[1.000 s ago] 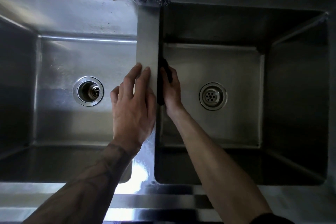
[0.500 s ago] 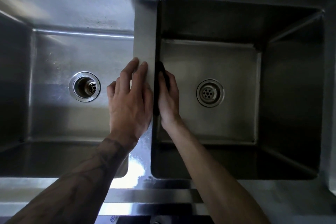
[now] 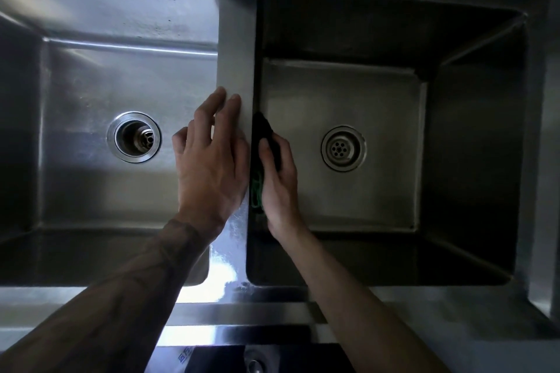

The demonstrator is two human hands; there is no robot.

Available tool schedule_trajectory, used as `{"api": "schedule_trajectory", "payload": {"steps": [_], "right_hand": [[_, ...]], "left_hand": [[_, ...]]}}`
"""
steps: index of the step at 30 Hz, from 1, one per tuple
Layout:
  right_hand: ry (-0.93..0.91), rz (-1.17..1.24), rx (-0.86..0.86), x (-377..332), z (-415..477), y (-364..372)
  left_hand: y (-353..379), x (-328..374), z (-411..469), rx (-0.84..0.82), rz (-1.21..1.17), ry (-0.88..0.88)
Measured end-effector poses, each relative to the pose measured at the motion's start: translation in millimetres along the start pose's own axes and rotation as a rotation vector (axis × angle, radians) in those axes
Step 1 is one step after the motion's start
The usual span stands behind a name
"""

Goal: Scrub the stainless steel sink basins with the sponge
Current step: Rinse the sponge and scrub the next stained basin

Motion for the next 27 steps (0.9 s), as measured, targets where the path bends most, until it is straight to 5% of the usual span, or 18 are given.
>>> {"api": "schedule_trajectory", "payload": {"steps": [5,11,16,22,27], "right_hand": [[0.207,-0.063,0.036,20.1,24.4,5.0],[0.091,-0.044,-0.017,19.0,-13.2,1.2],[0.316,-0.108,-0.074,30.4,7.0,0.5],[0.186,-0.091,-0.054,14.1,-52.1,-6.3],[0.346,-0.130,-0.127,19.5,-45.2,-7.6]], "left_hand": [[-1.3,1.8,0.1,0.016,-0.011,-0.008],[0.7,-1.4,0.7,0.006,0.007,-0.004],[-0.2,0.5,0.6,0.006,0.001,-0.012],[0.4,1.0,0.7,-0.021,0.013,-0.015],[-1.5,1.6,1.1,-0.021,0.010,-0.017]]}}
Point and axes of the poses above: each hand's wrist, its own z-axis towards the middle knuckle, its own y-axis out of the palm, x = y × z, the point moved 6 cm from there along z, towards the middle knuckle, and after that the axes turned 7 degrees about -z, right-handed, at the moved point
